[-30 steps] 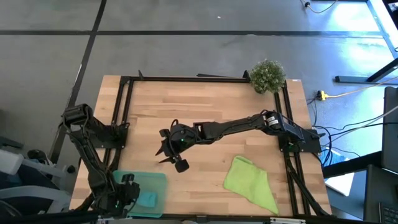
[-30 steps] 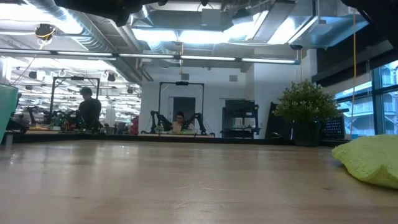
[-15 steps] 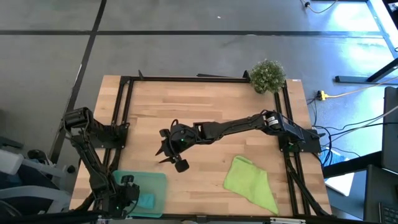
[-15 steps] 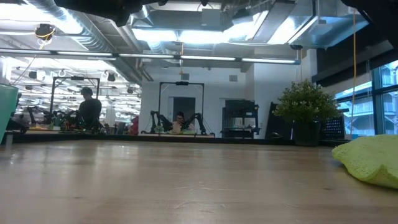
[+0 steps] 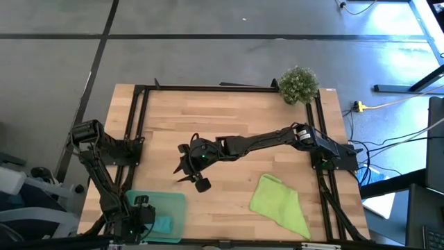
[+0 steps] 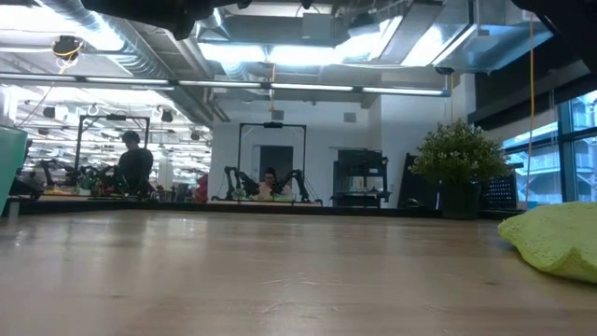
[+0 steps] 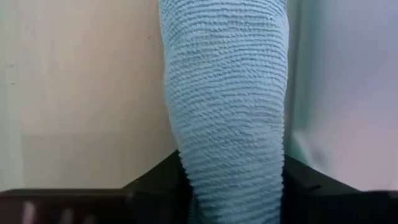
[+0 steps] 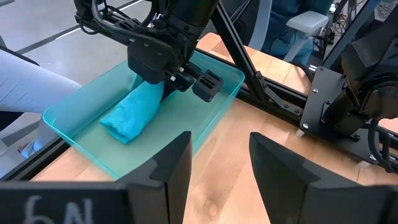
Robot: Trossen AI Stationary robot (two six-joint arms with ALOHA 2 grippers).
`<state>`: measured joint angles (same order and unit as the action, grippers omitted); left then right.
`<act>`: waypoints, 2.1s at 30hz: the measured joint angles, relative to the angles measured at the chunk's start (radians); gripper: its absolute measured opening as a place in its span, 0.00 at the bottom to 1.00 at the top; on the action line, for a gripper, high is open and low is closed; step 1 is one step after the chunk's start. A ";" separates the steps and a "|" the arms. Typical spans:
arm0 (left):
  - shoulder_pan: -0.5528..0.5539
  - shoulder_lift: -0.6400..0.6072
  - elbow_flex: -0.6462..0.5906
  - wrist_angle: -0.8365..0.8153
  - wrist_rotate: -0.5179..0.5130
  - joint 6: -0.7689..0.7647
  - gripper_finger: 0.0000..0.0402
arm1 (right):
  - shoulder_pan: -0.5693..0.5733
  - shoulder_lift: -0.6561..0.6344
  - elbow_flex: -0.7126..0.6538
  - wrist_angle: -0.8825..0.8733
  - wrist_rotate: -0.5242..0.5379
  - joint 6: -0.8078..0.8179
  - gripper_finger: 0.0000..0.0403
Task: Roll microfiber towels into tight, uniform cylinder then place into a basket
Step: Put the rolled teal blue microfiber towel into the bin, then fold the yellow green microfiber towel
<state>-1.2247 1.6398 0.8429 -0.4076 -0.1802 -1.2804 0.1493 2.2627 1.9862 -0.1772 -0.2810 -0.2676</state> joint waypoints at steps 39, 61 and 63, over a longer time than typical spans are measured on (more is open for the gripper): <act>0.009 -0.229 0.000 -0.155 -0.087 0.030 0.92 | 0.000 0.000 0.000 0.000 0.000 0.000 0.40; 0.153 -0.285 0.000 -0.266 -0.177 0.165 0.92 | 0.004 0.000 0.000 0.009 0.000 0.089 0.40; 0.163 -0.285 0.000 -0.266 -0.177 0.165 0.91 | 0.007 0.000 0.000 0.017 0.000 0.132 0.40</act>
<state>-1.0619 1.3548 0.8429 -0.6737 -0.3569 -1.1150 0.1559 2.2627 1.9858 -0.1598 -0.2808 -0.1352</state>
